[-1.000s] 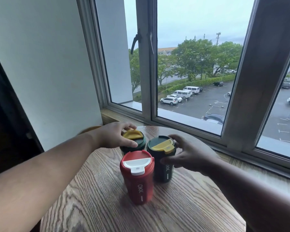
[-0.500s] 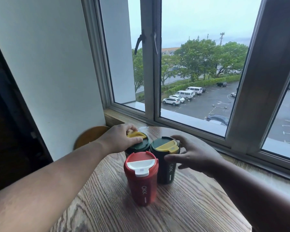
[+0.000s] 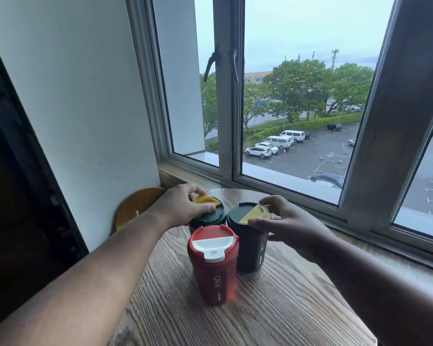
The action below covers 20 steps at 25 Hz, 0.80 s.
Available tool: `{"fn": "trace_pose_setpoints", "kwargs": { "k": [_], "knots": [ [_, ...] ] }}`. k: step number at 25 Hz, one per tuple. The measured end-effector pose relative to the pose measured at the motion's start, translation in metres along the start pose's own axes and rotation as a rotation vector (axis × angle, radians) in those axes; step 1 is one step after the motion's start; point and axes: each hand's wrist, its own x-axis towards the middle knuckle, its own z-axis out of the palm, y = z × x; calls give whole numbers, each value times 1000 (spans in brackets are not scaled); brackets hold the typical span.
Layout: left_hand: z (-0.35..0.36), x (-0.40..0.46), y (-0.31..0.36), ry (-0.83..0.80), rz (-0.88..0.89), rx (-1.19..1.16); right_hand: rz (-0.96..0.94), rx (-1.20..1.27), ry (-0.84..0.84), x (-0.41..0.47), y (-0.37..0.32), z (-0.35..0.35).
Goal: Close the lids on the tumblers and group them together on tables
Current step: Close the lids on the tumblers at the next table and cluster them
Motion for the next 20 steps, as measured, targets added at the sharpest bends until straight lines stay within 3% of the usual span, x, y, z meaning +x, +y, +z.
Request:
{"fn": "trace_pose_setpoints", "kwargs": {
  "k": [4,9,14,20],
  "knots": [
    [2,-3,1,27,-24,-25,21,159,-31,3,5,0],
    [6,-9,2,147,-46,39,18,234,-44,7,7,3],
    [6,-11,1,164,-32,39,7,249,-55,16,10,5],
    [7,-15,-3,186,9,33,-28,323,26,23,17,14]
  ]
}}
